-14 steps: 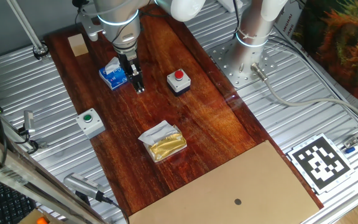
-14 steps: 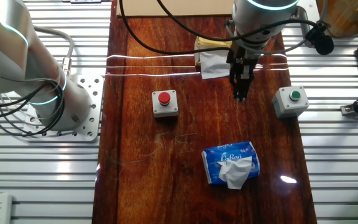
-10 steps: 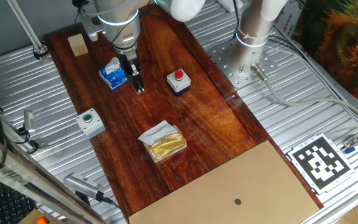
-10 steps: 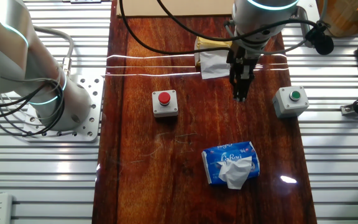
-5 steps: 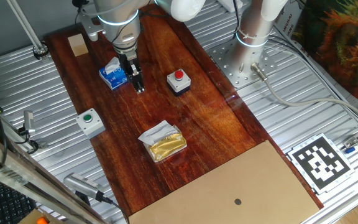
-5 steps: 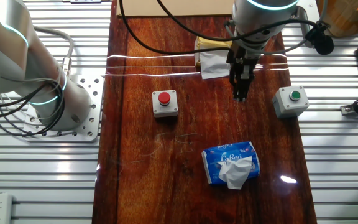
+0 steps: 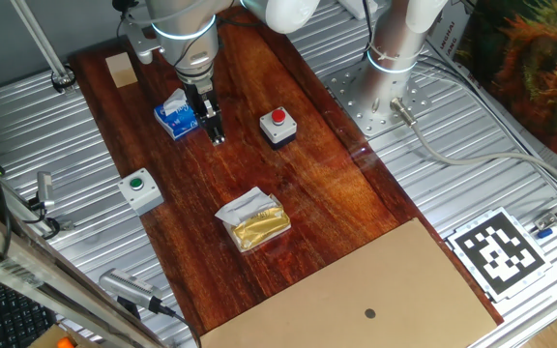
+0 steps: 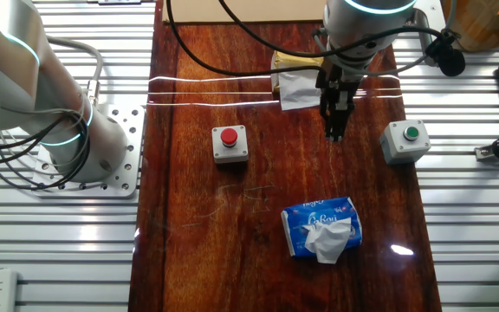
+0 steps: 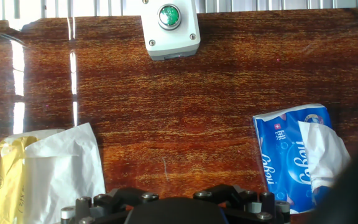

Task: Grab the block and place it at the designated location

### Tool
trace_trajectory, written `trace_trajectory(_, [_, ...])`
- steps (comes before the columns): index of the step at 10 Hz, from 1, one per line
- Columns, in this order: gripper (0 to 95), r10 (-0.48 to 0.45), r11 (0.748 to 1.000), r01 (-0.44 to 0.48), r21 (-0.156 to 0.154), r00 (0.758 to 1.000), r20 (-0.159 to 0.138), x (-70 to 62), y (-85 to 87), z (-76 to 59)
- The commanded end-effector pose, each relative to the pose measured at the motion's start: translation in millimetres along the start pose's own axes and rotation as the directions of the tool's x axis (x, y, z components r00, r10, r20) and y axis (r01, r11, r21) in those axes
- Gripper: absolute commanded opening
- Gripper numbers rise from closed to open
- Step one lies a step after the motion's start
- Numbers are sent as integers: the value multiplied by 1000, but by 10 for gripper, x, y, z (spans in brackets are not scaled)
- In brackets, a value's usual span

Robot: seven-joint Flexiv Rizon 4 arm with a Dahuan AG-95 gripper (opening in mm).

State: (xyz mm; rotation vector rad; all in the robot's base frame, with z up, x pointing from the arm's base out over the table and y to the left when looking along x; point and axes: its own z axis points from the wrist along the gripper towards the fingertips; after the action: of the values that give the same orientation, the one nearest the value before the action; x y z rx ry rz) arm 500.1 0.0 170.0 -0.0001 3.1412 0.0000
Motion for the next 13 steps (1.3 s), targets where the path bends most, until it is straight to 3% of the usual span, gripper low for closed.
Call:
trace_trajectory(1, [0,163,985,-164,51,986,26,1,1,-4])
trace_trajectory(2, [0,203,979,-203,-25,979,9,8,12,-38])
trace_trajectory(4, [0,208,978,-208,3,978,-4,27,46,-131])
trace_trajectory(13, [0,203,979,-203,-5,978,-56,35,62,-167])
